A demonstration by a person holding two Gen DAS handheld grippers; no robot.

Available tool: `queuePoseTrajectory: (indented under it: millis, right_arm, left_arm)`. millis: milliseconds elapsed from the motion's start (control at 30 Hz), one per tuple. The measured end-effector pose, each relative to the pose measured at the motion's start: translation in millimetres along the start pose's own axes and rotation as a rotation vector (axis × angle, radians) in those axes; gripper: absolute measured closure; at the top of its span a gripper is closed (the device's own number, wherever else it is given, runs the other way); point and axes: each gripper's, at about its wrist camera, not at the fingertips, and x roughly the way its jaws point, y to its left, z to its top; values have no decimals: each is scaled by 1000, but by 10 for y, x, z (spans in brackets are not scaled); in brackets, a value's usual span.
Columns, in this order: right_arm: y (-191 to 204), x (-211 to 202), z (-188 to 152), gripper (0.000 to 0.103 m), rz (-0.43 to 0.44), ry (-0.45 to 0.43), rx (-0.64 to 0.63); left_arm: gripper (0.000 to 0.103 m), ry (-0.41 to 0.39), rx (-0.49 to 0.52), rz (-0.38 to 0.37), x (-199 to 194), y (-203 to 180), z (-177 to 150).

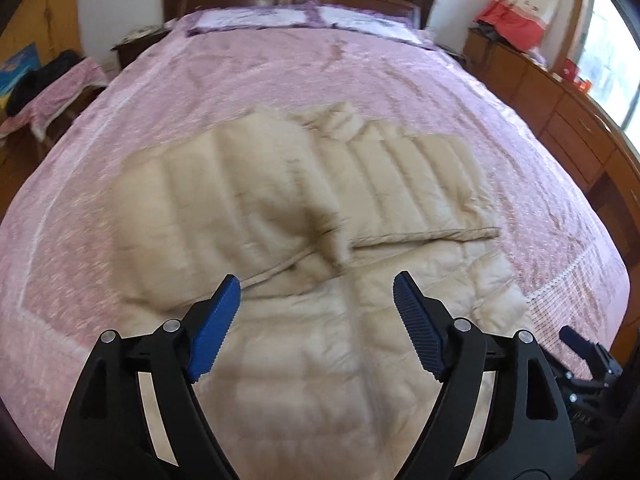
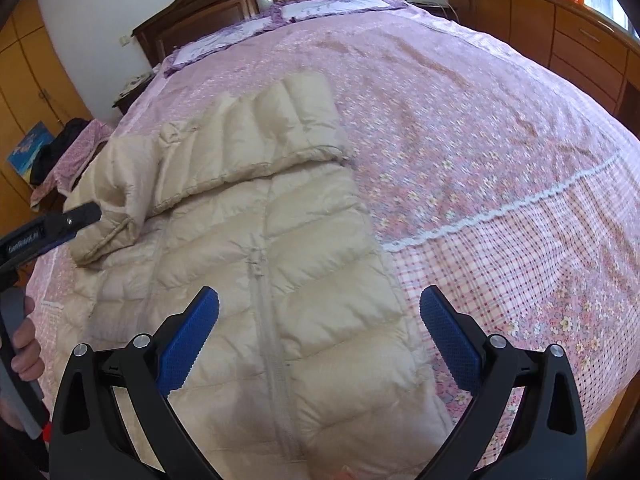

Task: Fold large clothes
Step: 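Move the right gripper to the jacket side edge and grasp it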

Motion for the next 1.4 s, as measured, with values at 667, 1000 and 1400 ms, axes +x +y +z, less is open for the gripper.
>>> queuePoseTrajectory:
  millis: [667,1000,1400]
  right_arm:
    - [1574,89,187,6,194,37,-239]
    - [2502,390,236,6,232,48,-386]
    - [3027,924,219,11,172,58,-451]
  left_arm:
    - [24,40,-107,172,-250,1390,-336]
    - [24,51,-165,247,-165,1888,-447]
    - [24,73,-229,261,12,2215,-572]
